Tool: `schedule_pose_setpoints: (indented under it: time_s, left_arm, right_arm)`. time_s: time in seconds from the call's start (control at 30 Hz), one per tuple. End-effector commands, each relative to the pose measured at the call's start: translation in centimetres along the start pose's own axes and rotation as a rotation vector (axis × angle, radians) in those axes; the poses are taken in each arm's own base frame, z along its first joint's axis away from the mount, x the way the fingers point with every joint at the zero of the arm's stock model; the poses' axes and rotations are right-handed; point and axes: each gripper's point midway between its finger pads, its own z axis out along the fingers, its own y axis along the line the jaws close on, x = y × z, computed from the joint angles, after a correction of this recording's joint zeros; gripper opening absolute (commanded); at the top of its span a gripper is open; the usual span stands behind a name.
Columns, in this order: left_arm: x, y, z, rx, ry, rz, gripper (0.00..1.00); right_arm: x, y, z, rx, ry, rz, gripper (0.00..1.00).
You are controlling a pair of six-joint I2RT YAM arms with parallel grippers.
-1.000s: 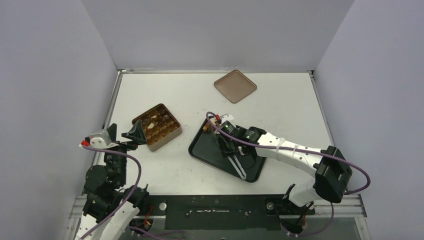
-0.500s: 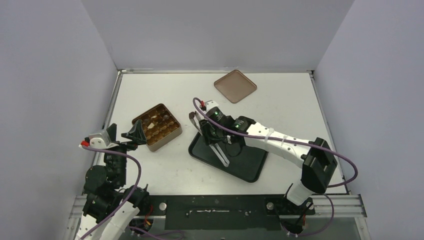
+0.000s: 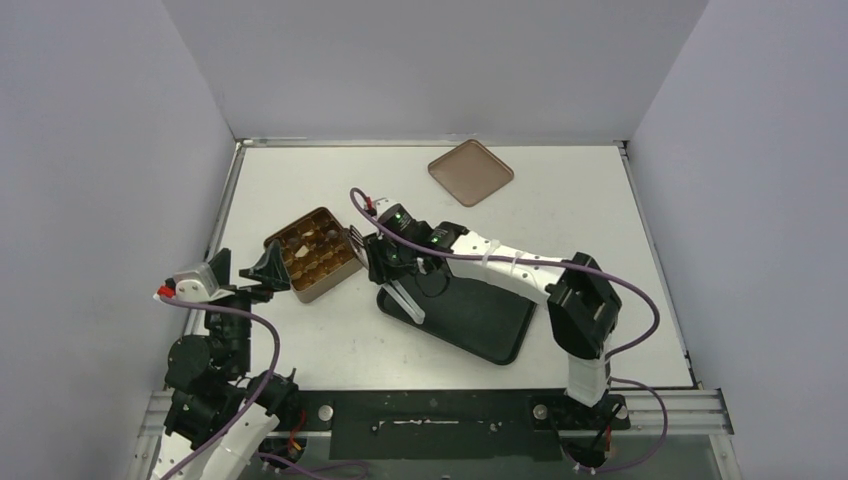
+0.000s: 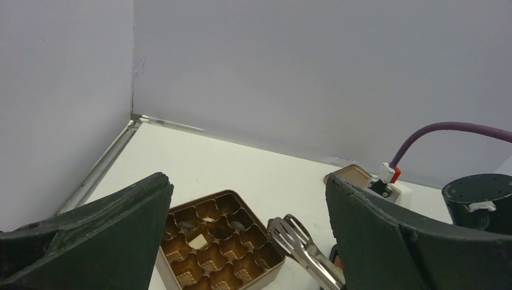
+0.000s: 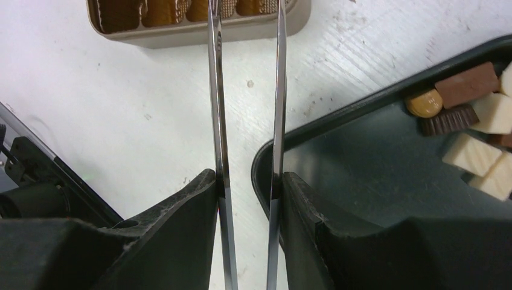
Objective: Pack the chocolate
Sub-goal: Place the fake chocolate in the packing box.
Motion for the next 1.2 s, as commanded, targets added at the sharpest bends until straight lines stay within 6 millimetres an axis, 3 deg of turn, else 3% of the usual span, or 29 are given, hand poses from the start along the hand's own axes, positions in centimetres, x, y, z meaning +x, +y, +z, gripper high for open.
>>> schedule_pose_setpoints:
  time_s: [0.0, 0.53, 0.83, 1.17]
  left_arm:
    - [-1.2, 0.2, -0.2, -0.010, -0.040, -0.023, 0.97]
    - [-1.3, 0.2, -0.3, -0.005, -0.045, -0.026, 0.97]
    - [-1.2, 0.2, -0.3, -0.005, -0.042, -0.023, 0.97]
    - [-1.1, 0.1, -0.2, -0.005, -0.037, -0.021, 0.97]
  right_arm:
    - [-3.9, 2.8, 0.1, -0.091, -0.094, -0.016, 0.17]
    - [-3.2, 2.9, 2.8, -0.099, -0.044, -0.010, 0.29]
    - [-3.6, 2.9, 2.8, -0.090, -0.053, -0.012, 0.41]
    - [-4.1, 2.8, 2.3, -0.080, -0.072, -0.019, 0.45]
